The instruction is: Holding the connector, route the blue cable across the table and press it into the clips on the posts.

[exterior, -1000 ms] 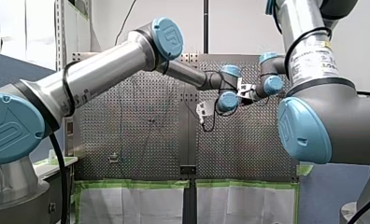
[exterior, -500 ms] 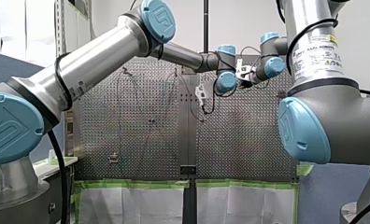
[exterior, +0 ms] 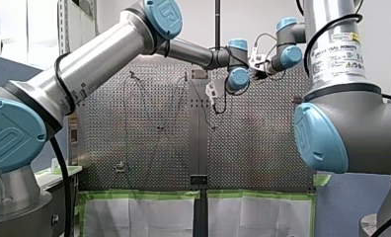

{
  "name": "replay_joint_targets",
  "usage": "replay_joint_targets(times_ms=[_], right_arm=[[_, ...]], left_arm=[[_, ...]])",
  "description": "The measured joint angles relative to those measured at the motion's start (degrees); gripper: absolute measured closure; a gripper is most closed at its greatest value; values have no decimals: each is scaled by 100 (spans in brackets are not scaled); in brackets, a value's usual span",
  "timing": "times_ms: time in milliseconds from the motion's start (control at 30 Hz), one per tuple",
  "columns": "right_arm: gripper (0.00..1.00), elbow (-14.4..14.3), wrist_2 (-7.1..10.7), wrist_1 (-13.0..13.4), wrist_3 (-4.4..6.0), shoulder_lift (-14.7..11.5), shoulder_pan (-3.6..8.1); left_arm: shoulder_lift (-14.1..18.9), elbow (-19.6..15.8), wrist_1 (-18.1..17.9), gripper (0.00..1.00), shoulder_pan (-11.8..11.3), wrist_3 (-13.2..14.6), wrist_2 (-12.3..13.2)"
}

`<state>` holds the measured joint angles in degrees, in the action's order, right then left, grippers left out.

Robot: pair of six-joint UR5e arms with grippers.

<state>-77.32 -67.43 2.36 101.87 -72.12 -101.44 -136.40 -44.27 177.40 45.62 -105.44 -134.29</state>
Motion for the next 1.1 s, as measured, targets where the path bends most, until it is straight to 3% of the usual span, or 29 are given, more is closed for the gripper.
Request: replay_joint_targets(times_ms=[733, 1100], right_arm=[[100, 2, -16, -144, -6, -136, -35], [100, 2, -7, -107, -43, -134, -87]], left_arm=[[169, -1, 179, 100, 248, 10, -63], [205, -5, -6, 100, 62, 40, -72]])
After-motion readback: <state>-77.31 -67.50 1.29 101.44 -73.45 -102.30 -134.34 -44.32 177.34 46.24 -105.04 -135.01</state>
